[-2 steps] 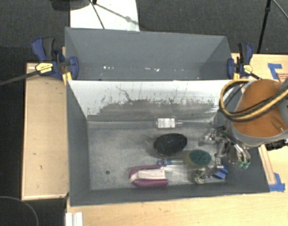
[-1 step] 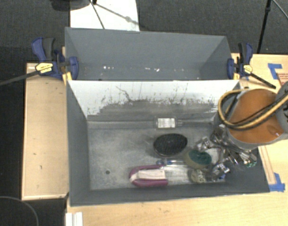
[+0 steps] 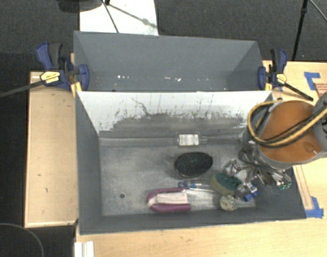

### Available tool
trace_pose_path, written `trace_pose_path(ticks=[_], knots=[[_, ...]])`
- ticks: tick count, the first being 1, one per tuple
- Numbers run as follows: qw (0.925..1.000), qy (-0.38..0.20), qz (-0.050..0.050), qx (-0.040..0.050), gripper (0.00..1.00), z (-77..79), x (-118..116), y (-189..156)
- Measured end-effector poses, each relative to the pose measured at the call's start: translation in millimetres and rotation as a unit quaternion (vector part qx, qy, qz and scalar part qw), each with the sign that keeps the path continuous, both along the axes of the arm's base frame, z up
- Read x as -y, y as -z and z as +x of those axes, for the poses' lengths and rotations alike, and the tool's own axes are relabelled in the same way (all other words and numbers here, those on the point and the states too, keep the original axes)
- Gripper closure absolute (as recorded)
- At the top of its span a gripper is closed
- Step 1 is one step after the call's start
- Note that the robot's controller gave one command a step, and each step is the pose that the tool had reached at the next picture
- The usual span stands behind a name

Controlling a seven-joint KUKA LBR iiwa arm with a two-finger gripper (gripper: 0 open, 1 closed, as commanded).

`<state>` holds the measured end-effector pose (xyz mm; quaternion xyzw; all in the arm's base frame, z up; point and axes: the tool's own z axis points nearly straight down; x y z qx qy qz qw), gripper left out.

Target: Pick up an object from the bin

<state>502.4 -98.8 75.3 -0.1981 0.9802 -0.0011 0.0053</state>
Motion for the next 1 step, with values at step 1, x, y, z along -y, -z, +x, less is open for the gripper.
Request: trace_pose_path(ticks=[1], knots=[[0.9934, -0.115, -0.002, 0.0, 1.0, 46.1, 25.0, -137.7]])
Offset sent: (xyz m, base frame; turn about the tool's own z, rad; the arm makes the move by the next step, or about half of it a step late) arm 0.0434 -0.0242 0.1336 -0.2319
